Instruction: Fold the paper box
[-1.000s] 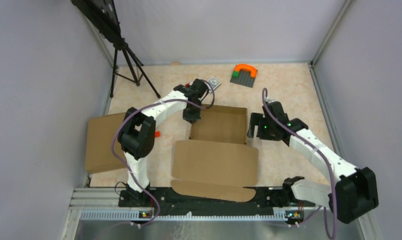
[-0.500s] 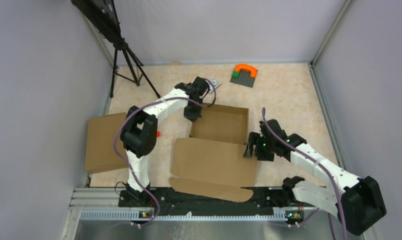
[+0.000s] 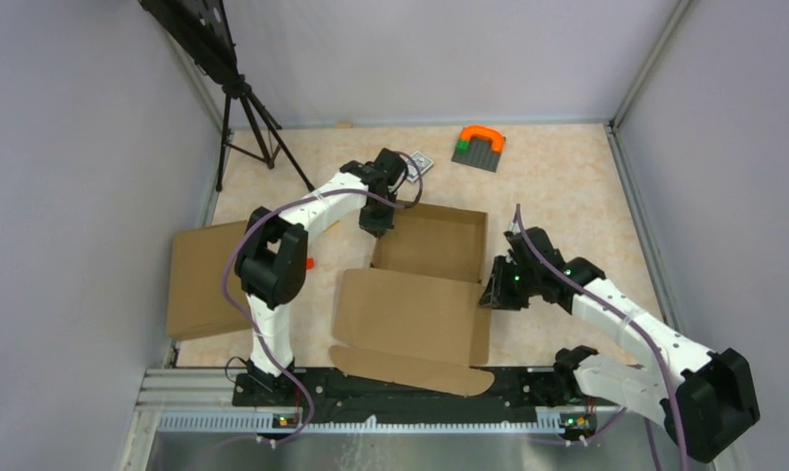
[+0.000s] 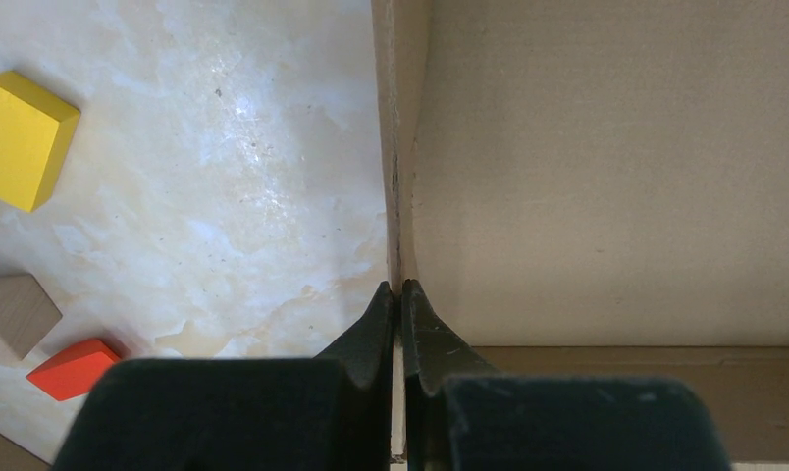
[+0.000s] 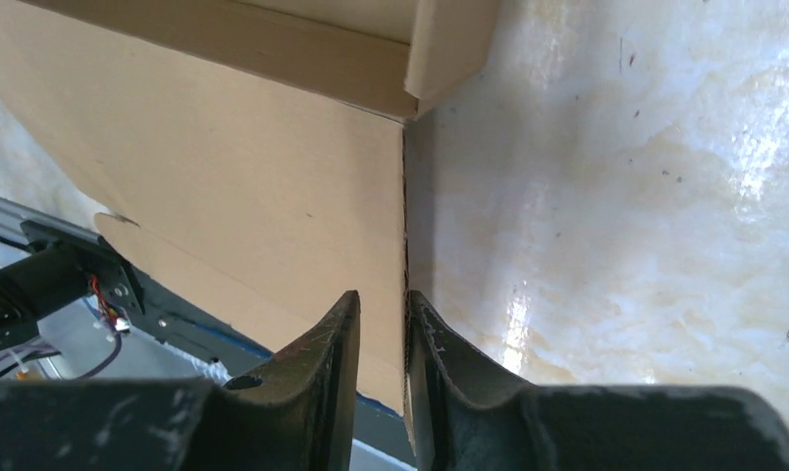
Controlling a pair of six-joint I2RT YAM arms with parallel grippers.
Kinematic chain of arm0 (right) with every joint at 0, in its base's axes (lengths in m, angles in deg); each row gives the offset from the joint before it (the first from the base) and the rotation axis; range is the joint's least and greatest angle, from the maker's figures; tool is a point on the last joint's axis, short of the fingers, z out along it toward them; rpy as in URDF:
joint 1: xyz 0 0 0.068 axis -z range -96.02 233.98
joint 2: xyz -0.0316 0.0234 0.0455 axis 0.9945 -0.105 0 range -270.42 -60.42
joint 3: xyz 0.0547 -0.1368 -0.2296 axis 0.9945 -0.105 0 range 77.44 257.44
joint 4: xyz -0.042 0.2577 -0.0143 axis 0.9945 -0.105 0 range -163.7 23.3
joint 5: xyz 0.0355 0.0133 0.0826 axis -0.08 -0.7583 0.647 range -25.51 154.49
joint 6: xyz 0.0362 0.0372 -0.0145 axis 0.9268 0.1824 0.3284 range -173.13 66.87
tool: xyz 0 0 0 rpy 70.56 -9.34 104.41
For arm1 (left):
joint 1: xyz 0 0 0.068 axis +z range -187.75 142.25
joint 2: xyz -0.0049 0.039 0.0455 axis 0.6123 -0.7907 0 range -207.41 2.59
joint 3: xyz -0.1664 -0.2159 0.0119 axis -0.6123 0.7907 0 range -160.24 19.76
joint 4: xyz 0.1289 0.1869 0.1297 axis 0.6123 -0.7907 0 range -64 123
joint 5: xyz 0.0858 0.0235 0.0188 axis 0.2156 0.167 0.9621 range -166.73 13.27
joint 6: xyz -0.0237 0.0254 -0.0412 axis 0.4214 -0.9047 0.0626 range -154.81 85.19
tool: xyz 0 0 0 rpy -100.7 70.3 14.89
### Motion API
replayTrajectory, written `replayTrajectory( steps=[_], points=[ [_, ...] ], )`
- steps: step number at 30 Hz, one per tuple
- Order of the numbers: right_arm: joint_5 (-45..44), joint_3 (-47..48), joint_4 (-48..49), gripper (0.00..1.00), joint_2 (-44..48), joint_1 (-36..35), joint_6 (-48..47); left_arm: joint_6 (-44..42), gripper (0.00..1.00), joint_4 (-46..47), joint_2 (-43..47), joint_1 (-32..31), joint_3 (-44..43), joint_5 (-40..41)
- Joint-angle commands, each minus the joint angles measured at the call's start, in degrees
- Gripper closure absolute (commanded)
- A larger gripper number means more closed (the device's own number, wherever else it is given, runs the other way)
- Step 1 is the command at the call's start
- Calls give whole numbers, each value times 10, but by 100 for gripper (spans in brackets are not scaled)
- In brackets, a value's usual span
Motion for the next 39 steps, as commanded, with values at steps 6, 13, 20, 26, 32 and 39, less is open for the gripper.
replayTrajectory(
  steps=[6, 13, 20, 26, 32, 39],
  points=[
    [-3, 67, 32, 76, -48, -8, -12, 2, 100, 25, 1, -8, 4, -44],
    [-25, 127, 15, 100, -99, -7, -33, -5, 100, 25, -1, -10, 3, -45],
    [-31, 165, -1, 95, -129, -7, -51, -24, 100, 26, 2, -10, 1, -53],
    [-47, 187, -23, 30, -114, -3, -88, -51, 100, 30, -1, -12, -10, -59],
    [-104, 256, -83, 28, -118, 81, -156, -115, 100, 27, -10, -13, -28, -94],
    [-118, 304, -62, 27, -163, 98, -201, -277, 100, 85, -2, -44, -34, -69]
  ],
)
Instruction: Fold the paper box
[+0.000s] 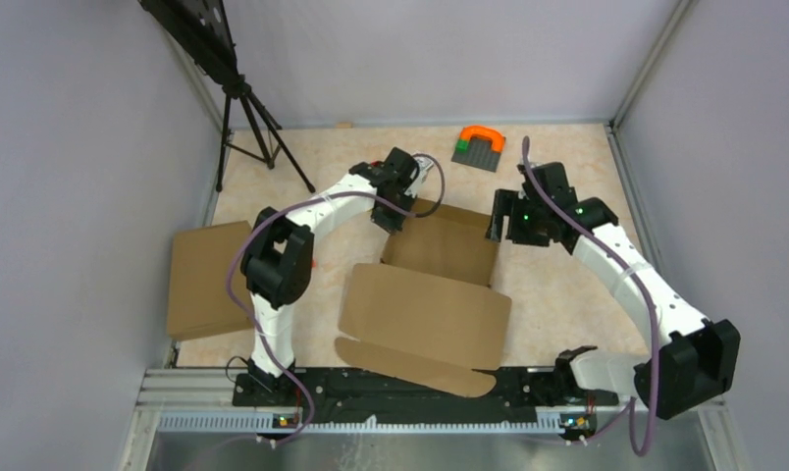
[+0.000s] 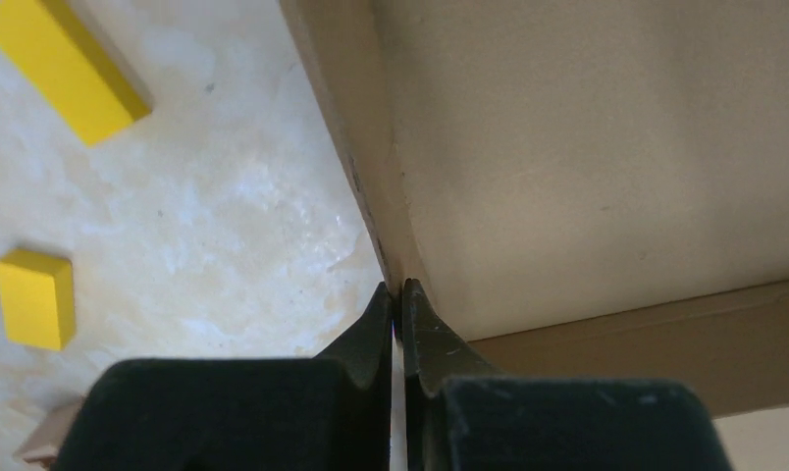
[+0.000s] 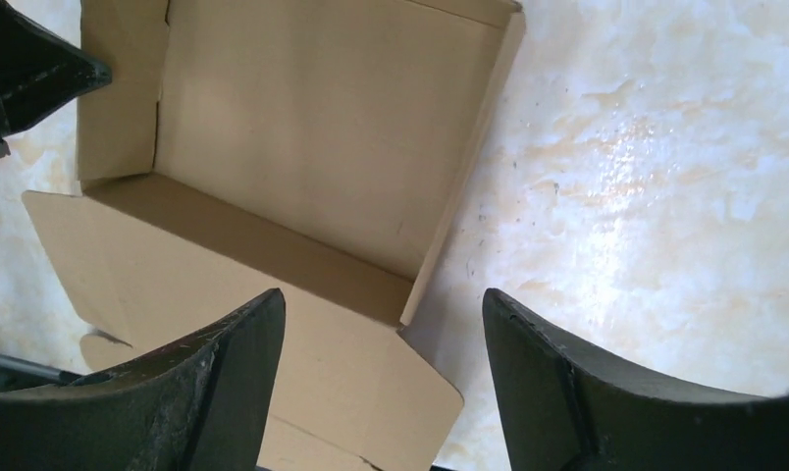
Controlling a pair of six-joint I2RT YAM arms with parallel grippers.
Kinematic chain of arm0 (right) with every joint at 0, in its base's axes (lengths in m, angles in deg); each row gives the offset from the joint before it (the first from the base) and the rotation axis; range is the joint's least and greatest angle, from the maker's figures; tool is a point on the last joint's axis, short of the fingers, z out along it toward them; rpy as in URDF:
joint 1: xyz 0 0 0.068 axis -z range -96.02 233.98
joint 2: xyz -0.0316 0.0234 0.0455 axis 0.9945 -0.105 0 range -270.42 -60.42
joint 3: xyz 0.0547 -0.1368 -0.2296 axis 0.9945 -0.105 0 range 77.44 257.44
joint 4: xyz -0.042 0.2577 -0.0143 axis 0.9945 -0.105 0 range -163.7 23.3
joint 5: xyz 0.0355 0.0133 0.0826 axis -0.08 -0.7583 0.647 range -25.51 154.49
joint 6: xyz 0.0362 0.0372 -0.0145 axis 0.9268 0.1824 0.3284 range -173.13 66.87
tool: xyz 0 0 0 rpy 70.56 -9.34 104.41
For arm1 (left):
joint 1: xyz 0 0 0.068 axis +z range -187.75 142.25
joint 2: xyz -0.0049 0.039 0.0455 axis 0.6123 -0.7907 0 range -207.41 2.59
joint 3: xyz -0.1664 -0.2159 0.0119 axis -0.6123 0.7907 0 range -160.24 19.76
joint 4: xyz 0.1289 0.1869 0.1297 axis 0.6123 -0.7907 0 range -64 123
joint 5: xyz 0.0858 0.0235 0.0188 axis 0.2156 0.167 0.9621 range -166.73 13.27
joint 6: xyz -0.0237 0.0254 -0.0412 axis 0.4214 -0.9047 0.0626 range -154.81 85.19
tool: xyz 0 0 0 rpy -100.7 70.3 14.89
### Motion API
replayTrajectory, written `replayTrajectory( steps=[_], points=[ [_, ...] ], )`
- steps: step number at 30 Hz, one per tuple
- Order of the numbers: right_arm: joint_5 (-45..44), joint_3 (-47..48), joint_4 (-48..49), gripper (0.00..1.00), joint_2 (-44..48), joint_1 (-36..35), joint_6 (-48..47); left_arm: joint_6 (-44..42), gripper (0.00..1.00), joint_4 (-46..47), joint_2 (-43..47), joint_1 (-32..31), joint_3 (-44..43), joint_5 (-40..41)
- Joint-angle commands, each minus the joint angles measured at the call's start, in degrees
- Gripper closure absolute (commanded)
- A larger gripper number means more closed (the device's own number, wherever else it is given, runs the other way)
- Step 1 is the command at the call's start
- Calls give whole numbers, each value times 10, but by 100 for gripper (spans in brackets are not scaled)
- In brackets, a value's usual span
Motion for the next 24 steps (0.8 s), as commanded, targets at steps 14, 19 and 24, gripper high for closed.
replayTrajectory(
  steps=[14, 19, 24],
  points=[
    [-24, 64, 149, 20, -189, 79, -108, -304, 100, -7, -65, -30, -141, -53],
    [56, 97, 144, 22, -248, 99, -141, -401, 100, -58, -99, -31, -206, -59],
    [82, 47, 168, 22, -211, 100, -111, -470, 100, -96, -113, -33, -234, -114]
  ],
)
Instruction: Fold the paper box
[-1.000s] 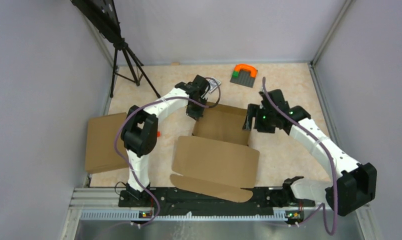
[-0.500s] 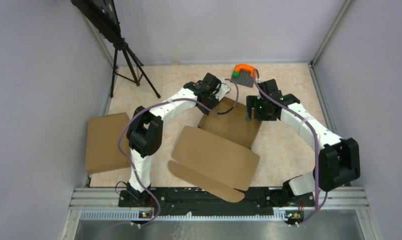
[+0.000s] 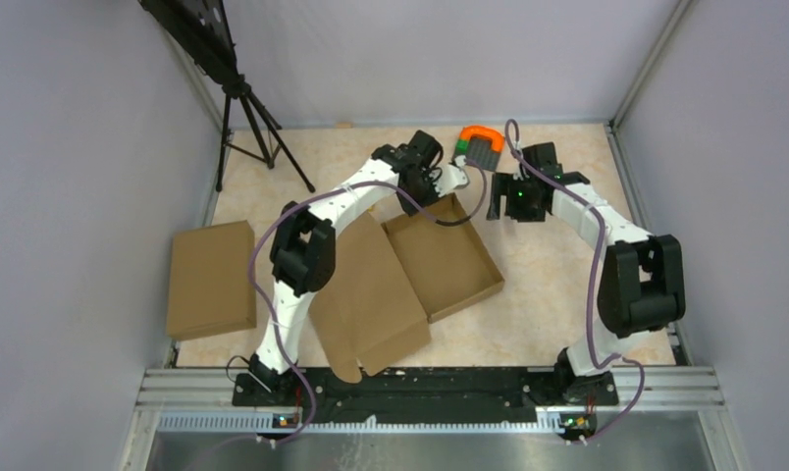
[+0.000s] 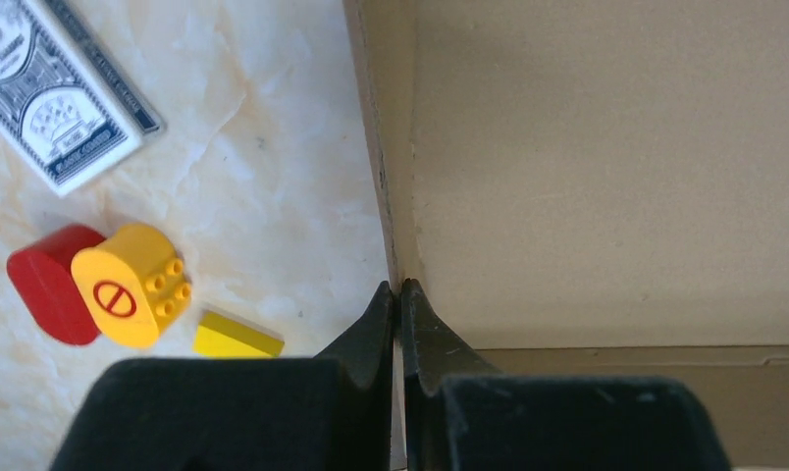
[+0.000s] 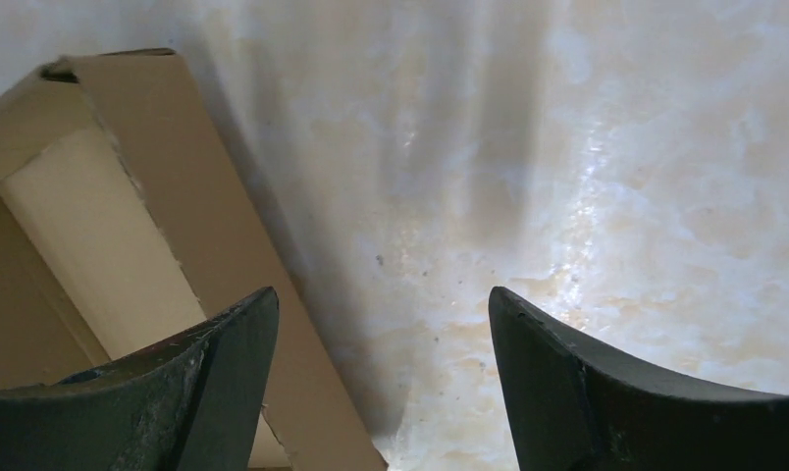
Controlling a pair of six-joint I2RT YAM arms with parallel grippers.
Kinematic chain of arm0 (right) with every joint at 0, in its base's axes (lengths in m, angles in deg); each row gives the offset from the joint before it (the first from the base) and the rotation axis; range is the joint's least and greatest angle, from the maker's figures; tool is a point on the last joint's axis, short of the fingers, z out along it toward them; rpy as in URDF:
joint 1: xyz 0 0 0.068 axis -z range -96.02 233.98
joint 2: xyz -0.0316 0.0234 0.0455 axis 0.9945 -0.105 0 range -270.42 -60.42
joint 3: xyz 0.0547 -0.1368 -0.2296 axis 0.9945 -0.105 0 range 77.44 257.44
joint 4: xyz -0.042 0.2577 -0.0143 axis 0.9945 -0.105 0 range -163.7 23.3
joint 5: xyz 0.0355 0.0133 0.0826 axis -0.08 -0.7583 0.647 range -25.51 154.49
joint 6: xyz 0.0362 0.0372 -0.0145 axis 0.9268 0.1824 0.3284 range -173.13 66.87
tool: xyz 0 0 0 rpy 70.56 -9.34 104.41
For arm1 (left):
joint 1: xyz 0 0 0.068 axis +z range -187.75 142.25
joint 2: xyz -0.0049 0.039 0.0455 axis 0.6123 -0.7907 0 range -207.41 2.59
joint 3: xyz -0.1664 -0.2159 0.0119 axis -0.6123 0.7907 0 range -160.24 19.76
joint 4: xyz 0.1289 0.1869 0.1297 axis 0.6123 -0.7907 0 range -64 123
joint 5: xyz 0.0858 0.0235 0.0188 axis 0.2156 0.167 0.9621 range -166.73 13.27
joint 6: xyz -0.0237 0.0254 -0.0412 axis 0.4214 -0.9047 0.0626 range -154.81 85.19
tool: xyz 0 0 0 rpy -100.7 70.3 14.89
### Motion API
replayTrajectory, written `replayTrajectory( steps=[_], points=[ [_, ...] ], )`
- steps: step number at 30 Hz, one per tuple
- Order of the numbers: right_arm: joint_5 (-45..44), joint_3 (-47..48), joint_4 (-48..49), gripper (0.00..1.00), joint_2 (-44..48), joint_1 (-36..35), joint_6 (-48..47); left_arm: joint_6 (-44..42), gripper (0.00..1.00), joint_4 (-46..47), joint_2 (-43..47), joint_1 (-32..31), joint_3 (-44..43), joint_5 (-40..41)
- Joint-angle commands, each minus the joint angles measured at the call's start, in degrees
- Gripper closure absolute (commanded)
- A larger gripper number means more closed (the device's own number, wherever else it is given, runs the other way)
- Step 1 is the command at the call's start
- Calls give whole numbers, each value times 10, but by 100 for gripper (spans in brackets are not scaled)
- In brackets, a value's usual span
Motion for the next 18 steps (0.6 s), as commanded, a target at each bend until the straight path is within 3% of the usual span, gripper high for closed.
replayTrajectory(
  steps=[1, 6, 10, 18],
  points=[
    [46, -23, 30, 22, 45, -3, 13, -99, 100, -37, 3, -5, -20, -68],
    [113, -65, 62, 24, 93, -3, 1, -134, 100, -4, 18, -36, 10, -95],
    [139, -89, 60, 24, 105, -3, 55, -136, 100, 19, 18, -58, 17, -94],
    [106, -196, 88, 33, 216, -3, 124, -160, 97, 22, 23, -92, 34, -74]
  ],
)
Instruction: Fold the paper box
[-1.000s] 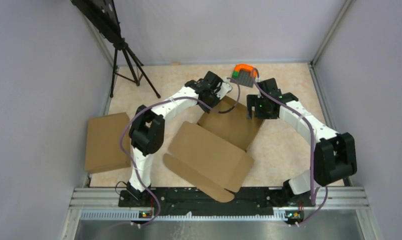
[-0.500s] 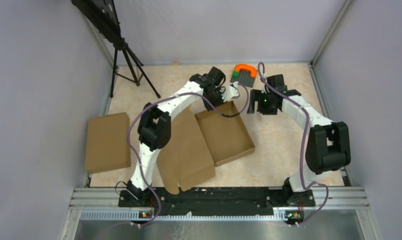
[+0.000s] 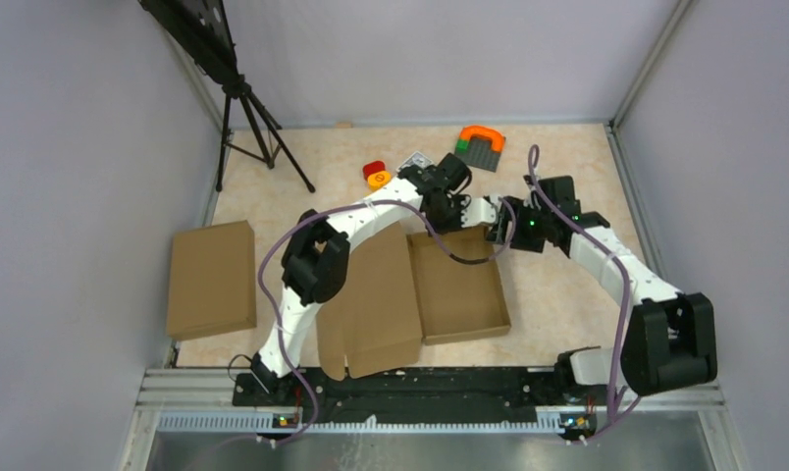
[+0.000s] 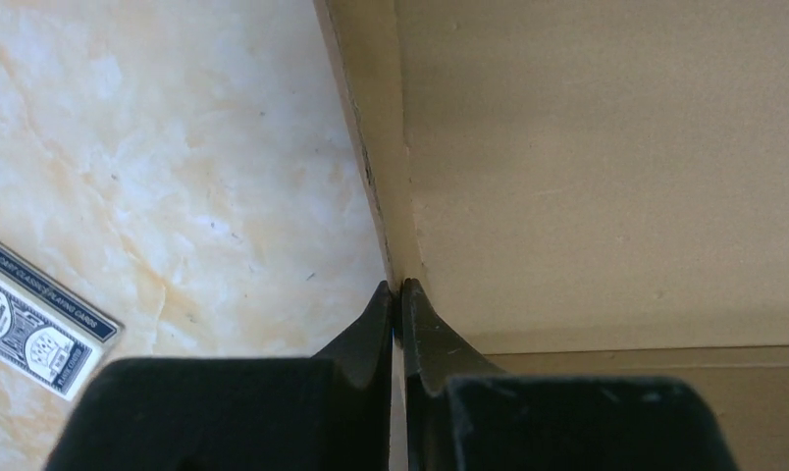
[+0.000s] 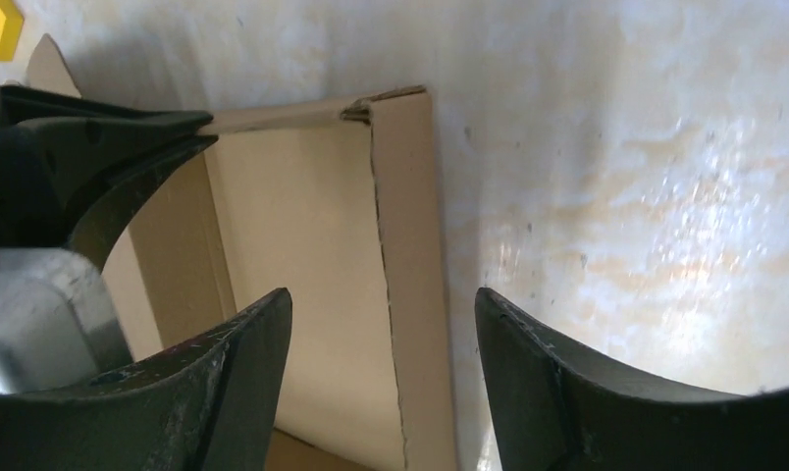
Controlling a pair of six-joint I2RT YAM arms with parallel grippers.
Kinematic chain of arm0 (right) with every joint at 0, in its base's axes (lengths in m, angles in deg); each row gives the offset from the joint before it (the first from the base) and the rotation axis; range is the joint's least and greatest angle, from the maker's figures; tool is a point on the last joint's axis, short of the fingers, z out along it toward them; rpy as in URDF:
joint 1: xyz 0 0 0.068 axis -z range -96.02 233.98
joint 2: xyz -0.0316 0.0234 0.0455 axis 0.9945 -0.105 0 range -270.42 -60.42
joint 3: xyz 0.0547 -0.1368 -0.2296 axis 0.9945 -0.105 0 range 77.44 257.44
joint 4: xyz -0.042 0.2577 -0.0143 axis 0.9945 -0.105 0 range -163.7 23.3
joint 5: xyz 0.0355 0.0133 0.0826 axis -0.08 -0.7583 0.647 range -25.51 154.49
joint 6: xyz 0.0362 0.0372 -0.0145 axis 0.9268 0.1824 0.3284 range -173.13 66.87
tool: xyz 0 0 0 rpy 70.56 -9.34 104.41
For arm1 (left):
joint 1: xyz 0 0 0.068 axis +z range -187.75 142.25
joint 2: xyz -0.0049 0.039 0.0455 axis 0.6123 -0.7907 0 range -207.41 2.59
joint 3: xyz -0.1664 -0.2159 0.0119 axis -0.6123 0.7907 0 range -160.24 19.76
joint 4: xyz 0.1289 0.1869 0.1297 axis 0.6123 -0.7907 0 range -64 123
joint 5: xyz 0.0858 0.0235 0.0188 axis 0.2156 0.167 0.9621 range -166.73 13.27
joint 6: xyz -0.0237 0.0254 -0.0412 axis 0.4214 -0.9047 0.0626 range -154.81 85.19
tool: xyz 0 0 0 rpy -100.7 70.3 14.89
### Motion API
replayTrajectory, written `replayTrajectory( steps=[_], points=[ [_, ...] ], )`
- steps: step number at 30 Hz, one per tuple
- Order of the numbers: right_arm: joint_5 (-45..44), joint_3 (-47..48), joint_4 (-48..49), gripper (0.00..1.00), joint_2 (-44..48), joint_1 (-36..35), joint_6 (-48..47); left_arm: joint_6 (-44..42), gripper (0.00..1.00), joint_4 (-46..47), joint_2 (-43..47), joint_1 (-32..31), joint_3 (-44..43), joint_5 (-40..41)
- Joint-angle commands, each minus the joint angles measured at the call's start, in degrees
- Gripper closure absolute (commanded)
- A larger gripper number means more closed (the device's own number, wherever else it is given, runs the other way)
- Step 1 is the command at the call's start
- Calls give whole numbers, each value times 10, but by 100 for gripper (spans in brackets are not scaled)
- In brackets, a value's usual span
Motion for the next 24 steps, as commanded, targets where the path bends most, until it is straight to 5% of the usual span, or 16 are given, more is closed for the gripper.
replayTrajectory(
  steps=[1, 6, 15, 24],
  points=[
    [8, -41, 41, 36, 63, -3, 46, -24, 97, 4, 25, -16, 9, 0],
    [23, -90, 75, 54, 64, -3, 65, -21, 98, 9, 20, -25, 8, -6],
    [18, -145, 119, 64, 74, -3, 90, -7, 94, 15, 17, -33, 7, -13],
    [-1, -156, 120, 78, 70, -3, 103, 54, 56, 18, 20, -33, -32, 4]
  ],
)
